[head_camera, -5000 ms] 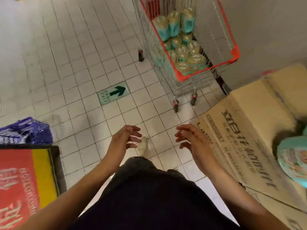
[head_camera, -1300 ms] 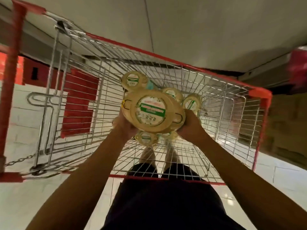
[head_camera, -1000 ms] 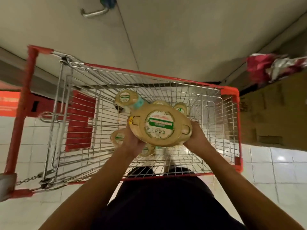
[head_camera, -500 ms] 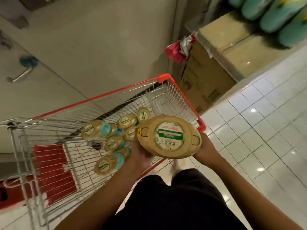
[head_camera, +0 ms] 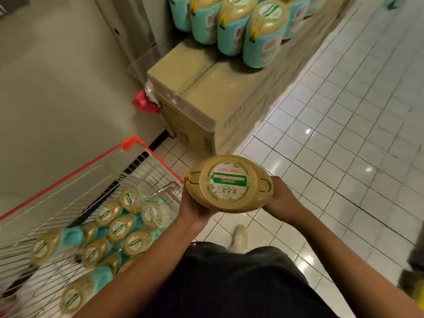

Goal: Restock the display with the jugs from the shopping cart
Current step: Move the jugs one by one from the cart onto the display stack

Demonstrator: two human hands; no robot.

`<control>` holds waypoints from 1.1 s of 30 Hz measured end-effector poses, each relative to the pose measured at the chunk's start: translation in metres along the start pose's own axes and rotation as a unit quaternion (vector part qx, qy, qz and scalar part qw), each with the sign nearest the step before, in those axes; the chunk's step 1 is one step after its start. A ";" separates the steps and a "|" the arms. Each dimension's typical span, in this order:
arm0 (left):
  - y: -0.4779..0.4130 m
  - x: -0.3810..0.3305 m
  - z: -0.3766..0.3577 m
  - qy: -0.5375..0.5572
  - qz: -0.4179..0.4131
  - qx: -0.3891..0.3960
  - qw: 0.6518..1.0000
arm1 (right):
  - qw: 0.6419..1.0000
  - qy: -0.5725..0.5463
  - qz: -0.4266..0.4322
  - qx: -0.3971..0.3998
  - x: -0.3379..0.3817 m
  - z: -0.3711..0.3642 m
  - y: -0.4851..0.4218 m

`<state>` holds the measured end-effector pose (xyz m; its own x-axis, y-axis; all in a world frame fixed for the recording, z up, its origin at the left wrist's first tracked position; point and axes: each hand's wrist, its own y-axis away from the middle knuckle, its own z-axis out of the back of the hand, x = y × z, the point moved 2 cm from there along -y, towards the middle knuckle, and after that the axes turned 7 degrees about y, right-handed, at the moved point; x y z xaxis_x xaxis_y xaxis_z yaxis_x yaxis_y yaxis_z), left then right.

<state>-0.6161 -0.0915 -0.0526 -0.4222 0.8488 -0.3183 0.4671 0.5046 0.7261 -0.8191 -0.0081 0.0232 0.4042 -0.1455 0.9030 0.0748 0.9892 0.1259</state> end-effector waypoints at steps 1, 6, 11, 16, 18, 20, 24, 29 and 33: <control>-0.009 0.005 -0.017 -0.005 -0.002 0.002 1.000 | 1.000 -0.002 -0.002 -0.003 -0.005 0.018 -0.004; -0.049 0.008 -0.079 -0.012 0.000 0.011 1.000 | 1.000 -0.004 0.002 -0.005 -0.024 0.084 -0.038; -0.092 -0.018 -0.120 0.016 -0.017 0.005 1.000 | 1.000 0.013 -0.019 0.018 -0.044 0.123 -0.099; -0.140 -0.067 -0.150 0.001 -0.064 -0.014 0.998 | 0.997 0.016 -0.007 0.072 -0.044 0.151 -0.186; -0.161 -0.089 -0.159 0.016 -0.077 -0.026 0.997 | 0.995 0.027 0.011 0.090 -0.036 0.161 -0.226; -0.179 -0.111 -0.167 0.043 -0.094 -0.027 0.994 | 0.993 0.049 0.021 0.104 -0.037 0.167 -0.266; -0.209 -0.151 -0.175 0.084 -0.145 -0.070 0.983 | 0.992 0.052 0.033 0.109 -0.043 0.166 -0.340; -0.227 -0.187 -0.166 0.139 -0.234 -0.176 0.946 | 0.984 0.081 0.068 0.142 -0.035 0.141 -0.401; -0.227 -0.203 -0.167 0.117 -0.258 -0.242 0.928 | 0.972 0.091 0.107 0.186 -0.019 0.130 -0.432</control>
<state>-0.7661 -0.4043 -0.0515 -0.6762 0.4274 -0.6001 -0.2242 0.6566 0.7201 -0.9774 -0.4308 0.0050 0.5304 0.0975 0.8421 -0.3510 0.9295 0.1135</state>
